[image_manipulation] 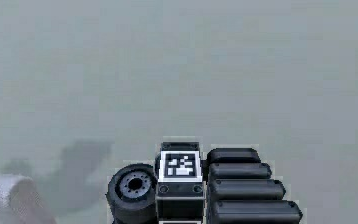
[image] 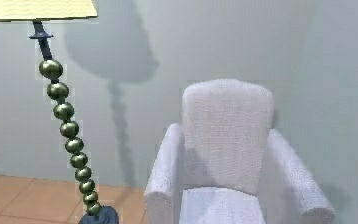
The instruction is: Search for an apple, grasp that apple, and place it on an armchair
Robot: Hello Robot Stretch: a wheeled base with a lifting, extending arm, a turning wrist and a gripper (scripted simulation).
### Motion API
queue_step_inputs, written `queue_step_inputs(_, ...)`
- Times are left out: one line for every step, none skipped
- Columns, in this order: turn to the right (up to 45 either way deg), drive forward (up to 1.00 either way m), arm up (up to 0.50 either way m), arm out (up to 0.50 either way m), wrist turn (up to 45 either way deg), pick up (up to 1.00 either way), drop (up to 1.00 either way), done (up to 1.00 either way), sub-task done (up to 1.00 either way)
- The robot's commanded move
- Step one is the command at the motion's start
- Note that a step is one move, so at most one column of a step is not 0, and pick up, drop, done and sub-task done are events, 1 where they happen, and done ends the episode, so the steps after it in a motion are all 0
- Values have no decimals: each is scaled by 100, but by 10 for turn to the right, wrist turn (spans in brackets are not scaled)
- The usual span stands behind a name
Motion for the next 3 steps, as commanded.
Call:
queue_step_inputs(-450, 0, 0, 0, 0, 0, 0, 0, 0)
queue_step_inputs(-450, 0, 0, 0, 0, 0, 0, 0, 0)
queue_step_inputs(-150, 0, 0, 0, 0, 0, 0, 0, 0)
